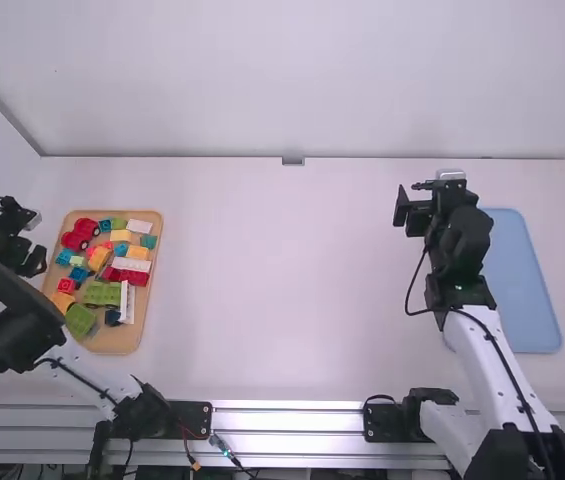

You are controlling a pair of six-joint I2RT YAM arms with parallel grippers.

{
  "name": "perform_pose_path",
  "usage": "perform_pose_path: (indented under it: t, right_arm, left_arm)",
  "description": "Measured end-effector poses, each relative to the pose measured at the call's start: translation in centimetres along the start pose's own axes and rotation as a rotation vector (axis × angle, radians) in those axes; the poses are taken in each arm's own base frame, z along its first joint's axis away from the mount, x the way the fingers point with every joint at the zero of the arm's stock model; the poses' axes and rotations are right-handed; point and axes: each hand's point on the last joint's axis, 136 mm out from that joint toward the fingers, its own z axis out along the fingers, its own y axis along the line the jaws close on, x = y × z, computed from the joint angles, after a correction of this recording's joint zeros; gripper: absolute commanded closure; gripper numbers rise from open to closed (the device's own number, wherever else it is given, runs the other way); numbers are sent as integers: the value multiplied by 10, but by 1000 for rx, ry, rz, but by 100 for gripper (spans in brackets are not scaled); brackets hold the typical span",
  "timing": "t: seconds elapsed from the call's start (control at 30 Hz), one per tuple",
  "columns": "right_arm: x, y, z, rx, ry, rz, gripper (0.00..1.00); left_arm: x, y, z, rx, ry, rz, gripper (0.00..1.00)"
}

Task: Assemble lego blocks to make yellow taxi

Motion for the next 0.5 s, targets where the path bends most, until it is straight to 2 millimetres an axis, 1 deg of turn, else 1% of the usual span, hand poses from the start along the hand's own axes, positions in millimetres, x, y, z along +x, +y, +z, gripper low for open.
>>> perform_pose_path:
  t: [0.07, 0.13, 0.2, 0.23, 0.3, 0.5]
  right_arm:
    - [-1, 6, 0, -14, -2, -4, 1]
    - [-2, 9, 0, -23, -5, -7, 1]
    - [-2, 17, 0, -44, -7, -14, 1]
    - [-2, 19, 0, -48, -8, -14, 1]
    - [-3, 22, 0, -57, -9, -14, 1]
    - [-3, 20, 0, -53, -8, -14, 1]
  left_arm:
    - [5, 1, 3, 11, -14, 40, 1]
    - [4, 2, 9, 5, -29, 70, 1]
    - [-1, 5, 23, -15, -56, 100, 1]
    - [-1, 4, 25, -15, -57, 102, 1]
    - [-1, 0, 32, -5, -58, 106, 1]
    - [6, -17, 47, 50, -44, 88, 0]
